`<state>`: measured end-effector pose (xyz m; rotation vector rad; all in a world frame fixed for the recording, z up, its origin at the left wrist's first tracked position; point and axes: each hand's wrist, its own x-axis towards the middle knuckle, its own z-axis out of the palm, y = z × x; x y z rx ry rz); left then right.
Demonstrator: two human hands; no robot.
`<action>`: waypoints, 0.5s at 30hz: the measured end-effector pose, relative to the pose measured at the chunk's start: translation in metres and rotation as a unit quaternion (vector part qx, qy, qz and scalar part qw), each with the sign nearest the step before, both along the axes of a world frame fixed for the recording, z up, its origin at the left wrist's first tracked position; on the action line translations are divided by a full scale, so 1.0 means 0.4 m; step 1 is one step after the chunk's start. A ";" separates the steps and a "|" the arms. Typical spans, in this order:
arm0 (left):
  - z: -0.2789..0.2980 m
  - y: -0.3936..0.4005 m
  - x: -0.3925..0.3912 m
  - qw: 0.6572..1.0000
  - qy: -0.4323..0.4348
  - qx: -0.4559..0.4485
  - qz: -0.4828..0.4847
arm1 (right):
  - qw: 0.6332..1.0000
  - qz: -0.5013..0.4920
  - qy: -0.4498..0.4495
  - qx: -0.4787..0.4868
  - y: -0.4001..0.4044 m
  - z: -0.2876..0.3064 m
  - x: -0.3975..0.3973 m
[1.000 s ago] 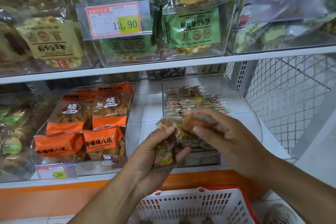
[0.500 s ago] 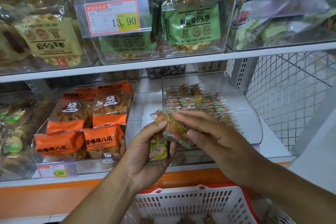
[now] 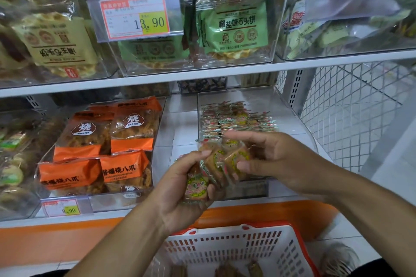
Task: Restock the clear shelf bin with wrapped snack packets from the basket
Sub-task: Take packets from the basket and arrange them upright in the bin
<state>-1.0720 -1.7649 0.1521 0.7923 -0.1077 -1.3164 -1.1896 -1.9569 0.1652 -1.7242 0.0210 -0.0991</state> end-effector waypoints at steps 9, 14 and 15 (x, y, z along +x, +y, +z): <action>-0.005 -0.031 -0.018 0.995 -0.046 0.056 0.070 | 0.995 -0.009 0.027 -0.098 0.000 -0.011 0.010; -0.013 -0.050 -0.016 0.984 -0.073 0.055 0.153 | 0.992 -0.009 0.032 -0.121 -0.053 0.001 0.032; -0.013 -0.054 -0.016 0.981 -0.091 0.057 0.161 | 0.994 -0.042 0.035 -0.092 -0.074 -0.004 0.044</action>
